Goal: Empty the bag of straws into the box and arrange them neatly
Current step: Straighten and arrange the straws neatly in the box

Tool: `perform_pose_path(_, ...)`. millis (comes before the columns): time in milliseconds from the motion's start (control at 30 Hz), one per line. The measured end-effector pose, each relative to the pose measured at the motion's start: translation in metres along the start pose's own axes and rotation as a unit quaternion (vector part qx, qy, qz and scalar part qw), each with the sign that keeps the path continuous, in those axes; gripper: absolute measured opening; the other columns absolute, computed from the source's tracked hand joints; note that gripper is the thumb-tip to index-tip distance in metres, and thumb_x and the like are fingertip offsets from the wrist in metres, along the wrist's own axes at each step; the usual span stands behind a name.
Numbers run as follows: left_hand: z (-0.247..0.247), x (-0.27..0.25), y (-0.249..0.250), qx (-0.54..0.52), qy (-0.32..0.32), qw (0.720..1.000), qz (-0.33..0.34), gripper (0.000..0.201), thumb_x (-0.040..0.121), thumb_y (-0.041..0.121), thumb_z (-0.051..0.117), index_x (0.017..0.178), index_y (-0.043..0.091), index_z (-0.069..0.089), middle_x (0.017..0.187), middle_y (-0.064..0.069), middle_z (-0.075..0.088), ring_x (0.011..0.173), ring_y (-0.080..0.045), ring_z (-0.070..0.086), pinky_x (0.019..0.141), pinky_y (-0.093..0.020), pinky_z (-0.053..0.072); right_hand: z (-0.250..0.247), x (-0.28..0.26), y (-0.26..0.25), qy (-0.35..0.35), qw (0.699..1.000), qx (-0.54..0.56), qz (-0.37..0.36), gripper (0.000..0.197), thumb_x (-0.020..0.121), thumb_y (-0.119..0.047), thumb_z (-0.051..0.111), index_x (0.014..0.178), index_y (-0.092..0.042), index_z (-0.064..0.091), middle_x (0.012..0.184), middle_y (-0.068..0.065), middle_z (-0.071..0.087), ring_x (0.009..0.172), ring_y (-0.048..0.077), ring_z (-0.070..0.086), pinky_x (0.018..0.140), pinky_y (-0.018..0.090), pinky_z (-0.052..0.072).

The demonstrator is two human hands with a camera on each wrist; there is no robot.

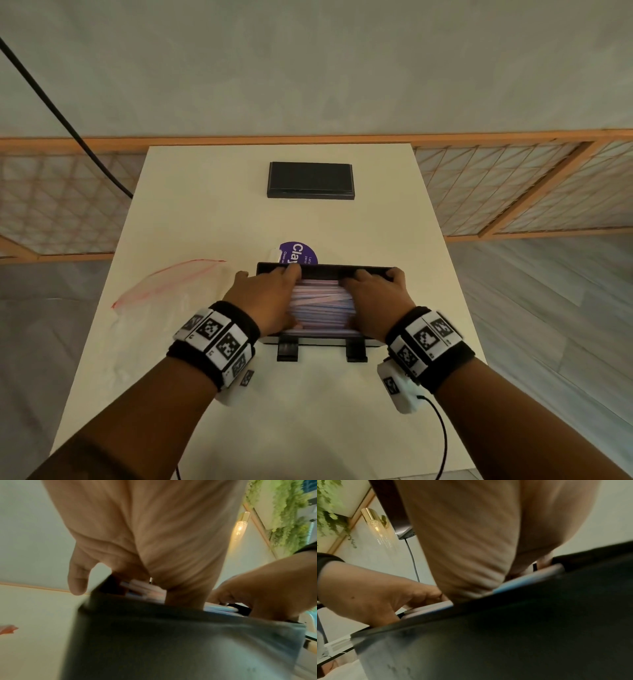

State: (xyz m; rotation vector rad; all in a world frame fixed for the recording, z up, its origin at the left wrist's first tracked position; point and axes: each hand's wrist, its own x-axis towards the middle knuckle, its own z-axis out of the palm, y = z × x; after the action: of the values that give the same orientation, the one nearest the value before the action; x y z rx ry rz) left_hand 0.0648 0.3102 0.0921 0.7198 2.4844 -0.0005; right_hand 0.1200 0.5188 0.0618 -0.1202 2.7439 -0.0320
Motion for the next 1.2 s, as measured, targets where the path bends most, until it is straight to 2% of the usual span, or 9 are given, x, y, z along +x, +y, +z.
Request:
perform_pose_path(200, 0.01, 0.006, -0.001, 0.029, 0.022, 0.999, 0.004, 0.063, 0.085, 0.048, 0.075, 0.14, 0.028, 0.053, 0.136, 0.002, 0.053, 0.122, -0.026, 0.057, 0.092, -0.043, 0.049, 0.005, 0.002, -0.003, 0.039, 0.999, 0.003, 0.016, 0.047, 0.078, -0.036, 0.069, 0.122, -0.031, 0.053, 0.108, -0.009, 0.066, 0.1, 0.02, 0.067, 0.103, 0.046, 0.024)
perform_pose_path(433, 0.022, -0.001, 0.003, -0.032, 0.164, 0.985, -0.032, 0.051, 0.088, 0.014, 0.064, 0.136, 0.026, 0.051, 0.135, 0.005, 0.052, 0.126, -0.023, 0.049, 0.064, -0.033, 0.043, 0.011, -0.002, -0.006, 0.161, 0.985, 0.044, 0.039, 0.059, 0.067, -0.031, 0.08, 0.122, -0.036, 0.057, 0.104, -0.012, 0.068, 0.096, 0.02, 0.066, 0.093, 0.043, 0.022)
perform_pose_path(567, 0.038, -0.009, 0.006, -0.138, 0.224, 0.963, -0.053, 0.06, 0.086, 0.024, 0.071, 0.141, 0.031, 0.05, 0.141, 0.01, 0.053, 0.133, -0.018, 0.047, 0.071, -0.037, 0.052, 0.013, -0.015, -0.009, 0.165, 0.976, 0.132, 0.05, 0.069, 0.073, -0.049, 0.078, 0.135, -0.038, 0.052, 0.13, -0.012, 0.058, 0.124, 0.016, 0.055, 0.109, 0.051, 0.016)
perform_pose_path(667, 0.05, -0.017, 0.004, -0.203, 0.233, 0.95, -0.036, 0.081, 0.082, 0.06, 0.073, 0.15, 0.031, 0.041, 0.149, 0.01, 0.046, 0.136, -0.012, 0.043, 0.088, -0.036, 0.056, 0.014, -0.03, -0.013, 0.129, 0.972, 0.191, 0.053, 0.086, 0.078, -0.082, 0.047, 0.15, -0.036, 0.038, 0.154, -0.013, 0.039, 0.143, 0.011, 0.036, 0.119, 0.054, 0.01)
perform_pose_path(733, 0.057, -0.023, 0.002, -0.196, 0.225, 0.954, 0.003, 0.092, 0.086, 0.08, 0.05, 0.157, 0.023, 0.034, 0.157, 0.005, 0.037, 0.144, -0.014, 0.036, 0.104, -0.036, 0.052, 0.018, -0.041, -0.015, 0.118, 0.977, 0.174, 0.032, 0.095, 0.08, -0.091, 0.02, 0.155, -0.034, 0.03, 0.162, -0.009, 0.031, 0.151, 0.013, 0.026, 0.121, 0.057, 0.009)
perform_pose_path(833, 0.068, -0.033, -0.004, -0.084, 0.2, 0.975, 0.054, 0.096, 0.094, 0.082, 0.02, 0.162, 0.015, 0.029, 0.171, -0.004, 0.023, 0.158, -0.026, 0.022, 0.121, -0.044, 0.036, 0.026, -0.052, -0.014, 0.092, 0.988, 0.126, 0.009, 0.103, 0.081, -0.09, -0.004, 0.16, -0.029, 0.022, 0.168, -0.003, 0.023, 0.156, 0.018, 0.016, 0.123, 0.058, 0.003)
perform_pose_path(933, 0.069, -0.04, -0.01, -0.022, 0.186, 0.98, 0.068, 0.087, 0.1, 0.075, 0.014, 0.155, 0.015, 0.046, 0.169, -0.004, 0.031, 0.157, -0.026, 0.028, 0.121, -0.052, 0.037, 0.026, -0.058, -0.009, 0.094, 0.988, 0.12, 0.012, 0.092, 0.089, -0.082, -0.003, 0.157, -0.029, 0.032, 0.166, -0.003, 0.031, 0.155, 0.015, 0.023, 0.123, 0.056, 0.004)
perform_pose_path(1067, 0.063, -0.044, -0.017, -0.024, 0.245, 0.967, 0.067, 0.071, 0.103, 0.065, 0.026, 0.136, 0.017, 0.067, 0.148, -0.002, 0.061, 0.142, -0.024, 0.052, 0.113, -0.051, 0.043, 0.018, -0.059, 0.001, 0.244, 0.957, 0.152, 0.041, 0.056, 0.097, -0.061, 0.034, 0.131, -0.027, 0.062, 0.138, -0.006, 0.064, 0.129, 0.015, 0.06, 0.112, 0.055, 0.028)
perform_pose_path(1200, 0.073, -0.043, -0.016, 0.054, 0.193, 0.978, 0.06, 0.086, 0.1, 0.073, 0.016, 0.135, 0.014, 0.068, 0.152, -0.004, 0.058, 0.141, -0.025, 0.055, 0.11, -0.061, 0.045, 0.019, -0.059, -0.004, 0.099, 0.989, 0.111, 0.015, 0.083, 0.093, -0.074, 0.008, 0.152, -0.026, 0.041, 0.159, -0.005, 0.042, 0.149, 0.014, 0.035, 0.119, 0.051, 0.017)
